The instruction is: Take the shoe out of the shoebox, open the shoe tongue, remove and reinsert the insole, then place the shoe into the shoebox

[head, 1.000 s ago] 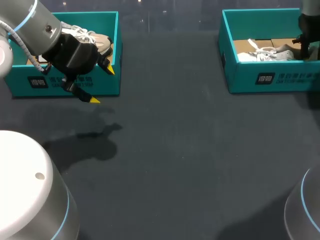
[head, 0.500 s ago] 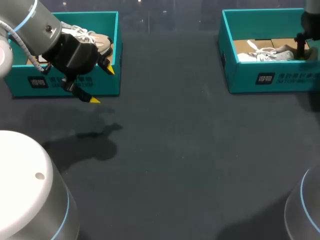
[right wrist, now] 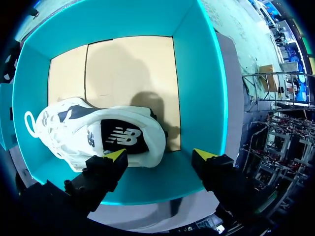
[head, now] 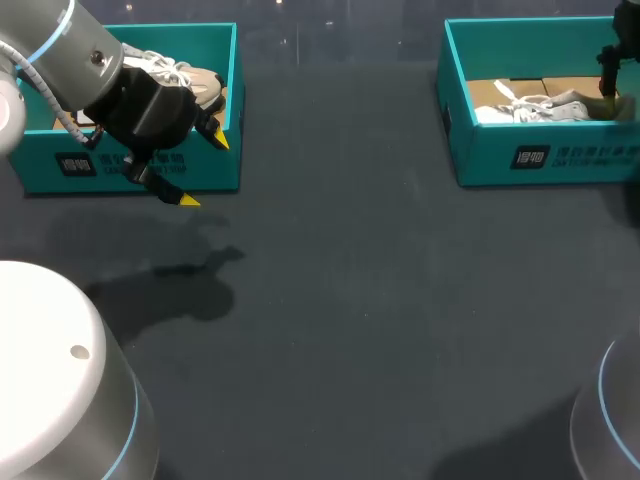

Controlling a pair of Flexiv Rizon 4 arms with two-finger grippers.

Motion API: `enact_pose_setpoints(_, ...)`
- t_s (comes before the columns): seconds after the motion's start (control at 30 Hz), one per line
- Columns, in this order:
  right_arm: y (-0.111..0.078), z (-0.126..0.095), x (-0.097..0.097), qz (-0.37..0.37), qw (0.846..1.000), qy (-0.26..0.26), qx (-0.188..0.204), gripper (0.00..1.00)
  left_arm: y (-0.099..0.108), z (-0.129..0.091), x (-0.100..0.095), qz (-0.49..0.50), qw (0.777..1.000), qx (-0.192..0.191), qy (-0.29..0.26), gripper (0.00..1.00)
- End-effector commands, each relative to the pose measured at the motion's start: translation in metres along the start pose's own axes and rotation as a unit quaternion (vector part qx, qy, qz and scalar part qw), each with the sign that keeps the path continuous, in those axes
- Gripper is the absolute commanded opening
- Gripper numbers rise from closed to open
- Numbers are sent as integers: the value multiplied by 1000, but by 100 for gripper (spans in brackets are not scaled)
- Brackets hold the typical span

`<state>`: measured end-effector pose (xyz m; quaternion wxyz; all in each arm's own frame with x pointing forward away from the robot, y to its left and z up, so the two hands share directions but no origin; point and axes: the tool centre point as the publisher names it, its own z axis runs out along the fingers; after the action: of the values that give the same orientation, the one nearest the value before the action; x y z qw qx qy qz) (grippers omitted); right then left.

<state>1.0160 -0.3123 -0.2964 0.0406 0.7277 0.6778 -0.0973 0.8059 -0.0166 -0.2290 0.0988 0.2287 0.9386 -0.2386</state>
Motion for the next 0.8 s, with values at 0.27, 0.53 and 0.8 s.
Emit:
enact_pose_setpoints(0.27,-19,-48,-6,8,1000,21,-10,100,0,-1,1,1,1000,-1,0,100)
enact_pose_setpoints(0.53,-33,-78,-7,18,999,38,-12,100,0,-1,1,1,1000,-1,0,100)
enact_pose_setpoints(0.8,-48,-95,-7,23,998,59,-9,100,0,-1,1,1,1000,-1,0,100)
